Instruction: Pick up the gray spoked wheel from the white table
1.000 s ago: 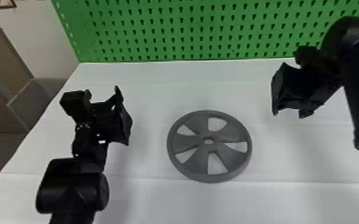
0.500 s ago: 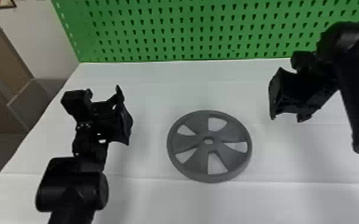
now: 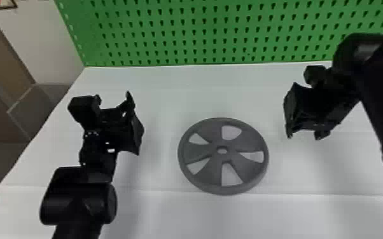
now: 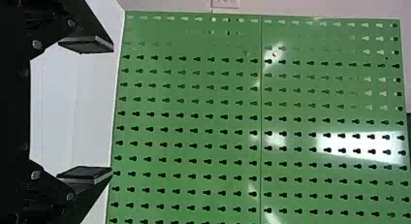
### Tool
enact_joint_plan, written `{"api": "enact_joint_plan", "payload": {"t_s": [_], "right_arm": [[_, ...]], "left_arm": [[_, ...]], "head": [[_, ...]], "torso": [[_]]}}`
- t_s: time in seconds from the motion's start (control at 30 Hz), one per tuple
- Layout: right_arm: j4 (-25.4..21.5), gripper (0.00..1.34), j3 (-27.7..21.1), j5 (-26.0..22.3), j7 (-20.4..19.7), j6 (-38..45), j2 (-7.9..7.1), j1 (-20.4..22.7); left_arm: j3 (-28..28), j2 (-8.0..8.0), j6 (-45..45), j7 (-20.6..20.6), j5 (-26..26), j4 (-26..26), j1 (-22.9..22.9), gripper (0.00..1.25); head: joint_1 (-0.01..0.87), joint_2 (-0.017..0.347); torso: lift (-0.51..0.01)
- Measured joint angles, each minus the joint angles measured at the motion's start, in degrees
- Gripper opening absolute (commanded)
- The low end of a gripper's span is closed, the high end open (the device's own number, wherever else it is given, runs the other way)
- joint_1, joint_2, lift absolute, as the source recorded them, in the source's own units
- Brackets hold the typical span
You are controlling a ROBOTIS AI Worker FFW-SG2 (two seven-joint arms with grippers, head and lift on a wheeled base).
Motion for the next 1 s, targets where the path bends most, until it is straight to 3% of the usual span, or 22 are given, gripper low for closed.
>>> {"api": "enact_joint_plan", "payload": {"t_s": [0.33, 0.77, 1.0], "right_arm": [[2.7, 0.85, 2.7, -2.8, 0.0, 0.0, -1.53, -0.5], [4.9, 0.85, 4.7, -5.9, 0.0, 0.0, -2.08, -0.8], [8.0, 0.85, 5.9, -10.7, 0.0, 0.0, -2.21, -1.3]], "left_arm": [[-0.4, 0.37, 0.0, 0.0, 0.1, 0.3, -0.3, 0.89], [-0.9, 0.74, 0.0, 0.0, 0.4, 0.5, -0.5, 0.89], [-1.0, 0.83, 0.0, 0.1, 0.5, 0.7, -0.5, 0.89]], "head": [[0.779, 0.152], [0.779, 0.152], [0.779, 0.152]], "torso": [[-0.063], [-0.063], [-0.063]]}}
